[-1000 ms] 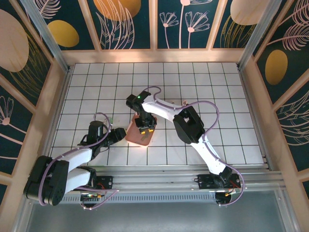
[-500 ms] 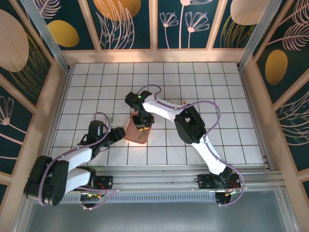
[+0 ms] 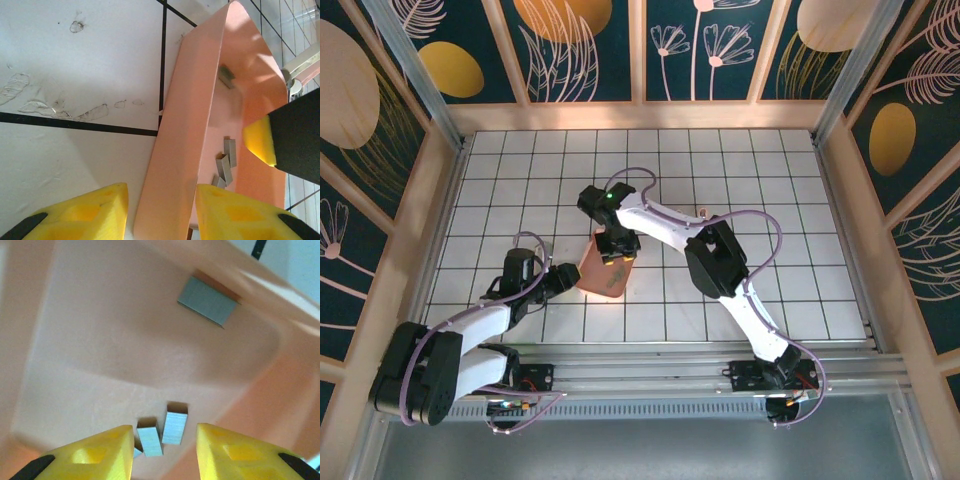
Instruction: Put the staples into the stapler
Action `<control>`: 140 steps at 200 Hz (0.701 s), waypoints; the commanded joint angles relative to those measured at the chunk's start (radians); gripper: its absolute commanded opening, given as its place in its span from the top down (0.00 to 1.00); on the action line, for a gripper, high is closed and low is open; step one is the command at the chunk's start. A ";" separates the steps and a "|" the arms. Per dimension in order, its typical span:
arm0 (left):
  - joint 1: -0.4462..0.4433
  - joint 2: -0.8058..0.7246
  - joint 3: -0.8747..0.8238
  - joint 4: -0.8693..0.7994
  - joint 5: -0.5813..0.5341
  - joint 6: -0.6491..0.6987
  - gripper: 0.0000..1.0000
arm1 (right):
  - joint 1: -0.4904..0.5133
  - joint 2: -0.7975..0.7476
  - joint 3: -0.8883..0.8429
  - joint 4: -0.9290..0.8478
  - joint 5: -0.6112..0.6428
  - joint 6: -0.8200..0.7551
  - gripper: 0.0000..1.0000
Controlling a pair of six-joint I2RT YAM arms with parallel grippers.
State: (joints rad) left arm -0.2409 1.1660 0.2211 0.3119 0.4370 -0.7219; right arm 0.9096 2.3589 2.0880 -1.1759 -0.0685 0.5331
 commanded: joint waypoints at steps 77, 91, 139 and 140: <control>0.007 -0.003 0.020 -0.022 -0.011 0.022 0.59 | -0.004 0.096 0.038 -0.096 -0.067 -0.014 0.60; 0.006 -0.003 0.020 -0.021 -0.012 0.022 0.58 | -0.008 0.107 0.038 -0.103 -0.073 -0.016 0.60; 0.007 -0.005 0.022 -0.022 -0.012 0.022 0.59 | -0.019 0.134 0.041 -0.099 -0.109 -0.019 0.61; 0.006 -0.005 0.022 -0.021 -0.012 0.022 0.58 | -0.019 0.135 0.041 -0.099 -0.109 -0.020 0.61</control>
State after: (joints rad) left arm -0.2409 1.1660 0.2230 0.3096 0.4370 -0.7185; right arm 0.8993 2.4420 2.1269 -1.2400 -0.1387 0.5285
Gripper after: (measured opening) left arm 0.414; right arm 0.396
